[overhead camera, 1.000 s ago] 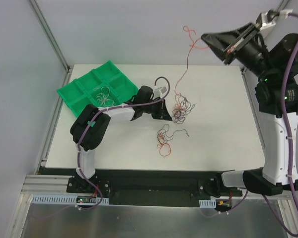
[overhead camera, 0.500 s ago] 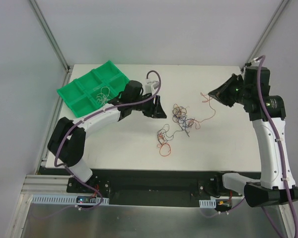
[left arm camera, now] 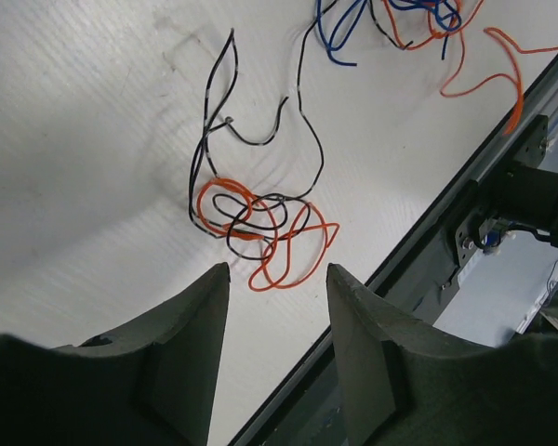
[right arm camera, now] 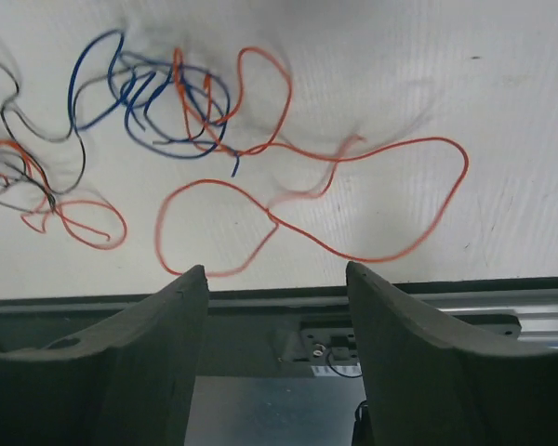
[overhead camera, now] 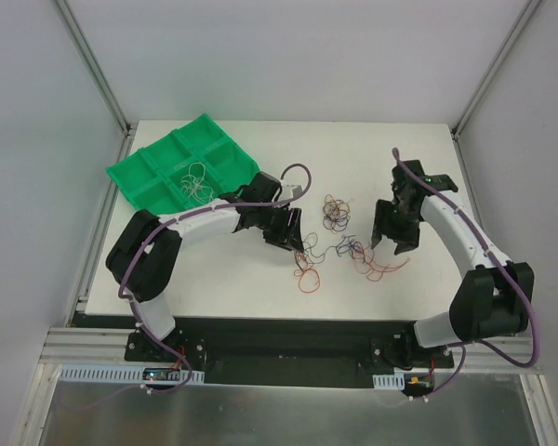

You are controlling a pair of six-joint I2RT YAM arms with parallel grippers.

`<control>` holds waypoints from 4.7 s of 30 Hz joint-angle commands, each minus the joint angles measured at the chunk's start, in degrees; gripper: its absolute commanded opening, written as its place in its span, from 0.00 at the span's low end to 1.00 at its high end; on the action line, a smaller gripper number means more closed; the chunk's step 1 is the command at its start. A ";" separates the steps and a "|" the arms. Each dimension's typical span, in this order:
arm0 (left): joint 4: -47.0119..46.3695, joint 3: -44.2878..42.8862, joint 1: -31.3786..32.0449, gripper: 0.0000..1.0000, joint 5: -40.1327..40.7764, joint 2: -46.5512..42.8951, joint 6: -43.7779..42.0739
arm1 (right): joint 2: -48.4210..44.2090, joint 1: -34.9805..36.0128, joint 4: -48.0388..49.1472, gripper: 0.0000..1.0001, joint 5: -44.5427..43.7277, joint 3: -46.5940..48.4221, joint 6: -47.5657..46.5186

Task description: Untangle the cables

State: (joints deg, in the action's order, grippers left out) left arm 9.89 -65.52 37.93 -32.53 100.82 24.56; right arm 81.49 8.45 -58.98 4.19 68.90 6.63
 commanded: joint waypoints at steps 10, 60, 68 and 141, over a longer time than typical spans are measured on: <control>3.12 6.62 -2.60 0.47 1.07 -8.78 0.14 | 1.90 24.76 23.28 0.64 12.34 -10.10 -2.60; 8.39 -11.21 0.65 0.43 3.00 14.77 -3.02 | -0.02 31.28 4.04 0.01 -2.25 73.20 3.91; 8.39 -10.60 0.13 0.45 2.92 13.27 -3.38 | -5.29 28.56 20.13 0.00 -2.25 72.59 9.10; -42.32 -3.39 11.81 0.52 -5.43 5.53 9.63 | -4.94 27.59 19.61 0.00 -8.05 67.06 12.35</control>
State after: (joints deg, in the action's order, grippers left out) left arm -30.41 -65.89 49.80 -37.45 105.58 33.21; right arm 77.84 36.53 -40.77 -3.66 134.89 19.03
